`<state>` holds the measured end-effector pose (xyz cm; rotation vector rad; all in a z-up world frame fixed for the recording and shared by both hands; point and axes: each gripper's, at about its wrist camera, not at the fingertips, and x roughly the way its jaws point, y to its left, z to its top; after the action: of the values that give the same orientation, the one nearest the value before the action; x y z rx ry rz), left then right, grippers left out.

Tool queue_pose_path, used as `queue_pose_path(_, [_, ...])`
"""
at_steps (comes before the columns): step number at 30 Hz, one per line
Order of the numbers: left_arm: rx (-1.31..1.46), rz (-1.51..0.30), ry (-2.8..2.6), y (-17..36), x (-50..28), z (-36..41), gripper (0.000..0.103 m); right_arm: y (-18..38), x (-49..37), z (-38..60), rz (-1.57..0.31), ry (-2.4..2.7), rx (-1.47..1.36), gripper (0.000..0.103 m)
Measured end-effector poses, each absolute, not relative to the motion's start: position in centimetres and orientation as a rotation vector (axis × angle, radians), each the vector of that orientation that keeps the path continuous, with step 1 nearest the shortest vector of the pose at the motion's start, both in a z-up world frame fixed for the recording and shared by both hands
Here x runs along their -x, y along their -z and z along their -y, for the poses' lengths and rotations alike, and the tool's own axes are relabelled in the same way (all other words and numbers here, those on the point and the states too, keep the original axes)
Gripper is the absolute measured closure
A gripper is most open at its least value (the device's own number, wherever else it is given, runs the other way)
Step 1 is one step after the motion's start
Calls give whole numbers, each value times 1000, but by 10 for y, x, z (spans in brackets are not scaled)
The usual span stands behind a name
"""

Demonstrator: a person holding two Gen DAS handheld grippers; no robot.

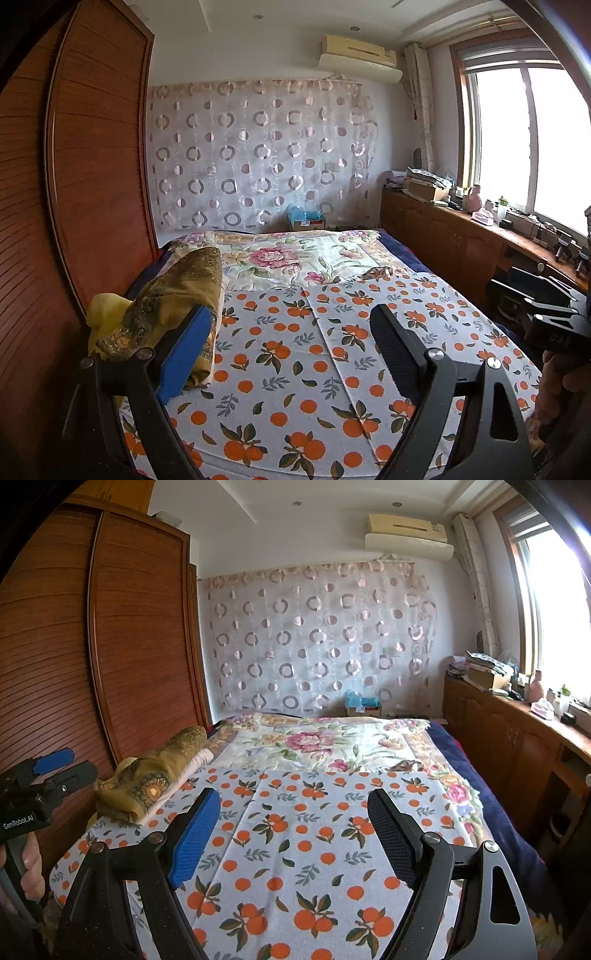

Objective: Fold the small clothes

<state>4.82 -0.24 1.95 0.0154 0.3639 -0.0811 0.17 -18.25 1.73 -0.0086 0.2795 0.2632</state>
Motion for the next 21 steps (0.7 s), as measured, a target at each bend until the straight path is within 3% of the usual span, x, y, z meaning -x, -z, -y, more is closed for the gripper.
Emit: queue_pose_path(21, [-10,-360,76,-16,-47,2,15,-20,-2,197,-272,-269,22,20])
